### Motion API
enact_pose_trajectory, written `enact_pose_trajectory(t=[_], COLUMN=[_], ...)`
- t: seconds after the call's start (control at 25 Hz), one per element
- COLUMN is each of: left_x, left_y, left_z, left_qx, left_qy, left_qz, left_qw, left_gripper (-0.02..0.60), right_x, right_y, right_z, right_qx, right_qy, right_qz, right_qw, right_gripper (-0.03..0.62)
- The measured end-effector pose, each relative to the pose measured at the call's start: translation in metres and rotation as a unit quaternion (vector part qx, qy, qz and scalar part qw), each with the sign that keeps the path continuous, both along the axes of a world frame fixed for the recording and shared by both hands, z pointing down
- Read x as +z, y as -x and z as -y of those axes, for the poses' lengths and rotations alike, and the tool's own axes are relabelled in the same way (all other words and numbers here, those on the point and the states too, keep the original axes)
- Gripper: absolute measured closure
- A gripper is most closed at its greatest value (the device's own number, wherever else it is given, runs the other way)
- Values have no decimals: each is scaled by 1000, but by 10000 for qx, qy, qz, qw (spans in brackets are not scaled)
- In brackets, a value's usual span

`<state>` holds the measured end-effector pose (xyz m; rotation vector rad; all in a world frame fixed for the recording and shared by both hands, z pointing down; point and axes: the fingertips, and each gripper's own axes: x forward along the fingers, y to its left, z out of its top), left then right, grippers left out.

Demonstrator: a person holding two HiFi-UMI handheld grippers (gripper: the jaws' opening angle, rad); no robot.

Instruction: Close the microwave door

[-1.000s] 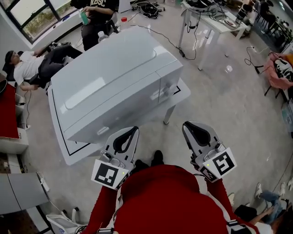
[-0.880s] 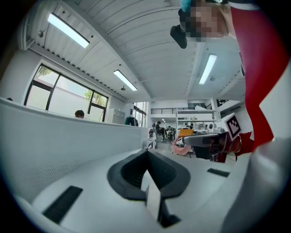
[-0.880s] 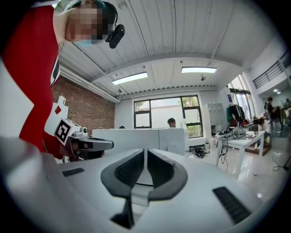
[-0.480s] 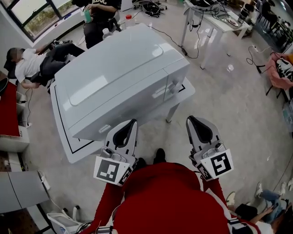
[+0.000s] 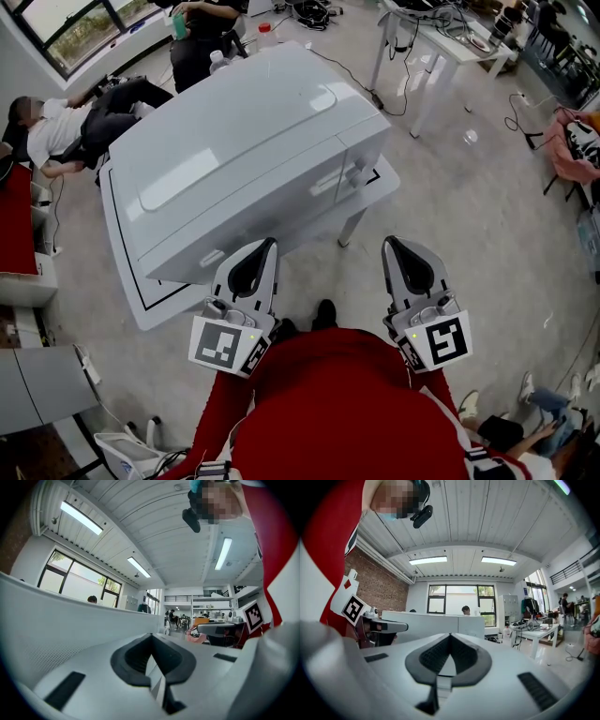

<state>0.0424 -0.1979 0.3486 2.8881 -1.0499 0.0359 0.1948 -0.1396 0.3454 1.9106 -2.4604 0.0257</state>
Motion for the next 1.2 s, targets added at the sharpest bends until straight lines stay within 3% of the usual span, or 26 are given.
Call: enact_pose_trajectory(t=[1.2], left_x=[3], left_y=[-12], left_z=[-3], left_qx=[43], left_qy=[80], left_qz=[28], left_qw=[10000], left_gripper=[574], right_x=[7], right_y=[-12], right_z=[-5], right_qx=[220], right_qy=[162], right_qz=[72], right_qw=[9996], right_gripper=[582])
